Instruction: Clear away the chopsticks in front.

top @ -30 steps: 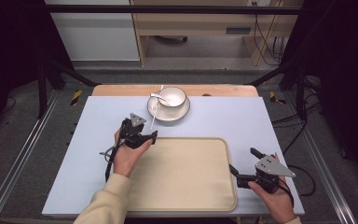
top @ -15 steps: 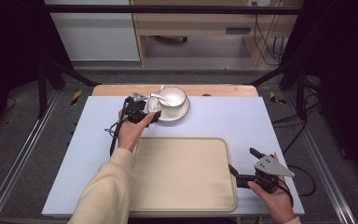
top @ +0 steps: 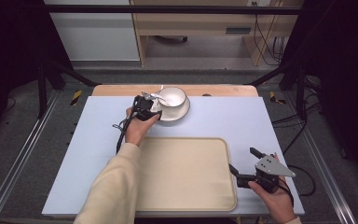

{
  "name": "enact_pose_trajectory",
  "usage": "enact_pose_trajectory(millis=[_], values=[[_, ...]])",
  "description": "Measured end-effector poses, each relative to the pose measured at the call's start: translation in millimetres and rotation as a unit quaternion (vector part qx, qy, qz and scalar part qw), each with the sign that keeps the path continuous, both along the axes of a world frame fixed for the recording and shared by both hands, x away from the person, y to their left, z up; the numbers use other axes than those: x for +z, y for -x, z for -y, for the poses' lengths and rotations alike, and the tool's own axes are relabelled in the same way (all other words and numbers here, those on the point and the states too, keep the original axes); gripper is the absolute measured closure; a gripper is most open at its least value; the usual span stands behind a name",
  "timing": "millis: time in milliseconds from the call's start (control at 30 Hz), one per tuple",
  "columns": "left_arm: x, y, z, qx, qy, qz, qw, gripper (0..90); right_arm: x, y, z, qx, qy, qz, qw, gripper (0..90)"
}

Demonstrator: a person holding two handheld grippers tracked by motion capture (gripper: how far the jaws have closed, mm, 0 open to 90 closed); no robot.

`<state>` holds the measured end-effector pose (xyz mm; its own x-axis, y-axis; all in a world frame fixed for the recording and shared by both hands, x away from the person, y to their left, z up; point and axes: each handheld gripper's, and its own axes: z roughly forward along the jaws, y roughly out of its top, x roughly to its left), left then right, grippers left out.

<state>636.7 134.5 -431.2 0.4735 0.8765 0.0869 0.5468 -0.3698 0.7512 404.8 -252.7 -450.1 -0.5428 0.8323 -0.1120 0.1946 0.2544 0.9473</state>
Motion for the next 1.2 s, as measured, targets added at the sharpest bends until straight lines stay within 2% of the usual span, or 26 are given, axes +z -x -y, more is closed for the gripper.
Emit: enact_pose_trajectory(millis=[67,167,300,367,400,433,633,767,967,1133,1200], values=[[-3.7,-4.1,0.2,0.009,0.006,-0.002,0.9999,52.8,0.1,0.3,0.1,0.001,0.001,0.001,1.0,5.1],[-8.8,-8.8,1.4,0.023,0.002,-0.003,0.9997,61.6,0.2,0.7,0.5,0.003,-0.001,-0.001,1.0,5.1],[-16.2,-12.6,3.8,0.026,0.011,-0.009,0.9995,65.0,0.3,0.5,0.9,0.002,-0.003,-0.001,1.0,5.1],[-18.5,-13.2,7.2,0.026,-0.005,-0.004,0.9996,66.9,0.3,0.4,1.1,0.002,-0.004,-0.002,1.0,5.1],[-19.6,-13.5,8.2,0.027,-0.004,-0.006,0.9996,67.6,0.2,0.4,1.1,0.003,-0.003,-0.002,1.0,5.1],[-22.8,-14.5,9.7,0.038,-0.008,-0.01,0.9992,69.5,0.2,0.5,0.9,0.003,-0.003,-0.002,1.0,5.1],[-28.5,-16.1,13.0,0.048,-0.003,-0.013,0.9988,76.5,0.4,0.8,1.2,0.0,-0.002,-0.001,1.0,5.2],[-28.8,-16.5,12.6,0.075,-0.004,-0.011,0.9971,81.9,0.3,0.6,1.9,-0.001,-0.001,-0.001,1.0,5.2],[-20.6,-14.6,6.1,0.098,0.006,-0.008,0.9951,84.5,0.1,0.5,1.6,0.0,0.0,0.0,1.0,5.2],[-4.8,-4.1,-6.9,0.114,0.006,-0.004,0.9934,84.6,0.2,0.4,2.0,-0.001,-0.001,-0.001,1.0,5.2],[0.3,2.6,-15.8,0.125,0.015,-0.007,0.992,84.6,0.3,0.5,1.7,0.0,-0.001,-0.001,1.0,5.2]])
